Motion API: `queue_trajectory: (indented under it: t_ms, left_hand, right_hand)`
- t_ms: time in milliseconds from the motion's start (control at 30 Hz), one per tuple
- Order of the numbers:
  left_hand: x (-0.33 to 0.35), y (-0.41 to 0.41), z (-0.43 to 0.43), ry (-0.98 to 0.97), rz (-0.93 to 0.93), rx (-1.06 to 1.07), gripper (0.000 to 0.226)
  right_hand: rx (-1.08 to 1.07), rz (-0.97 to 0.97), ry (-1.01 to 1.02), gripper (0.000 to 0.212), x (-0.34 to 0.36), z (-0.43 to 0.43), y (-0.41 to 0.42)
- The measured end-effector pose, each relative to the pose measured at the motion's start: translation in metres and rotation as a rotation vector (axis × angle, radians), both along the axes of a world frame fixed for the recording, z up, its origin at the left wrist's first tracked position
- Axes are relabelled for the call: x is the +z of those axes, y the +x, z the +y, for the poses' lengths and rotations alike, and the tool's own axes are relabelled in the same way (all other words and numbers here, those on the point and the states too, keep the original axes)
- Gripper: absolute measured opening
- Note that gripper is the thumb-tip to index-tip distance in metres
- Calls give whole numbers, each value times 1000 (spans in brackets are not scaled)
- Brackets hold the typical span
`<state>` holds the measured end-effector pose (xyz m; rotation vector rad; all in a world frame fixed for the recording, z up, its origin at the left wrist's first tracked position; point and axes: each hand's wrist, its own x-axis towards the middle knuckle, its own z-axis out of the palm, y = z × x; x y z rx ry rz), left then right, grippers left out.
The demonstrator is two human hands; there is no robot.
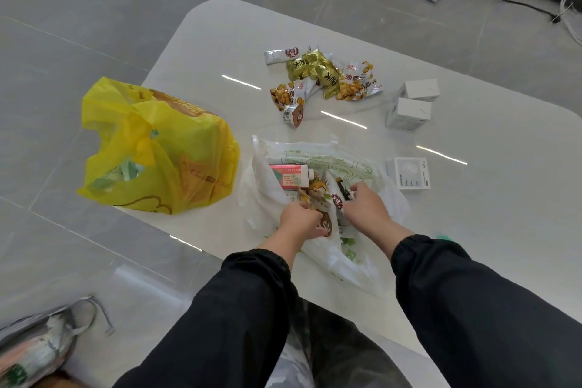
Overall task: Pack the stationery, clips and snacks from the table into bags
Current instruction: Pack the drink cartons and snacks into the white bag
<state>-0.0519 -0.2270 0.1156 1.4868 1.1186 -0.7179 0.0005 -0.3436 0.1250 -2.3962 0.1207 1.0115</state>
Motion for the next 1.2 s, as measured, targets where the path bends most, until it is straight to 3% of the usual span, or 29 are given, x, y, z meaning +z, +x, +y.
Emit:
queue_trajectory:
  t_ms: [67,200,367,533,733,1200]
  left_hand:
    - [3,-3,1,-41,-15,-89,46]
    - [15,1,14,415,-229,-488,35]
    - [36,20,27,707,-526,-746,48]
    - [34,37,43,928,-405,-1108,70]
    - [40,69,60,1013,-437,-1093,70]
    - [0,170,142,921,-394,-1046,66]
  right_hand:
    - [11,-22,17,45,1,-1,1]
    - [43,-97,60,43,4,1,2]
    - [181,-364,58,42,10,4,11]
    - [393,-495,-127,60,24,9,34]
    - [449,-525,-199,63,32,18,68]
    - [476,-439,-295,65,-8,86,165]
